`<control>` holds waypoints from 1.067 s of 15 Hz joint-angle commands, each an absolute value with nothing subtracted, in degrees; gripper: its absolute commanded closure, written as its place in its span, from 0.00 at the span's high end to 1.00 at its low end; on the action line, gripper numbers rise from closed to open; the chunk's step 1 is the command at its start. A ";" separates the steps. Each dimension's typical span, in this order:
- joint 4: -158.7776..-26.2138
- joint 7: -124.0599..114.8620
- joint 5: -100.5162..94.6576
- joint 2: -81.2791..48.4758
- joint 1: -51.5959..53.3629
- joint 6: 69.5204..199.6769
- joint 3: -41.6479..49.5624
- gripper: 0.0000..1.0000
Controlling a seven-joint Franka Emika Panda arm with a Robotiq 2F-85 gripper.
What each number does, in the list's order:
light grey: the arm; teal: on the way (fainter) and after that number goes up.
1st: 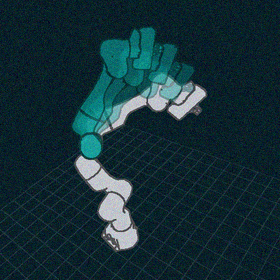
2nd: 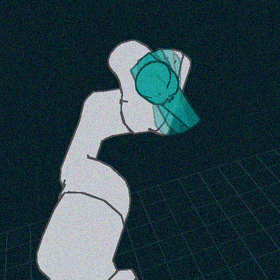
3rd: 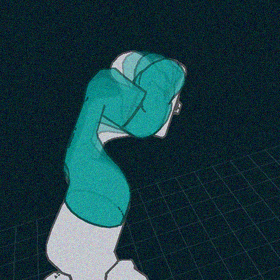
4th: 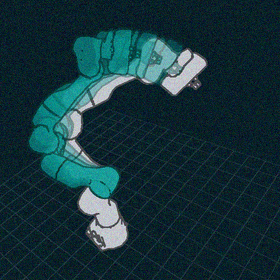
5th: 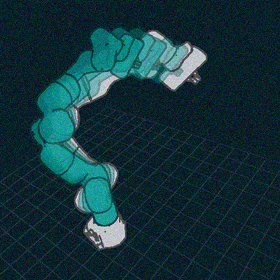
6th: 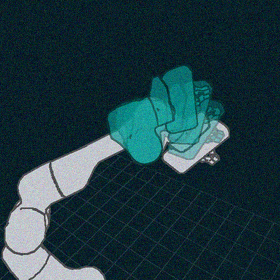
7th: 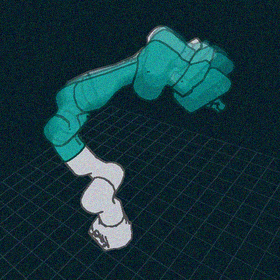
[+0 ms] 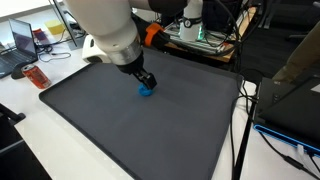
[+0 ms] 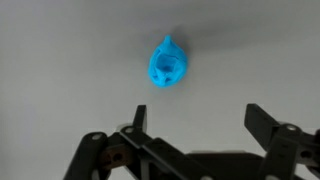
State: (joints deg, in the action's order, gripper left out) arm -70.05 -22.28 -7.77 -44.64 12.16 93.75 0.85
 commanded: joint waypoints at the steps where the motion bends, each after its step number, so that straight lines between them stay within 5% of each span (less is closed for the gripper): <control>1: -65.01 -21.41 -11.47 -47.56 14.49 89.57 1.83 1.00; 16: -59.27 -17.35 -23.32 -53.14 22.22 86.96 1.73 1.00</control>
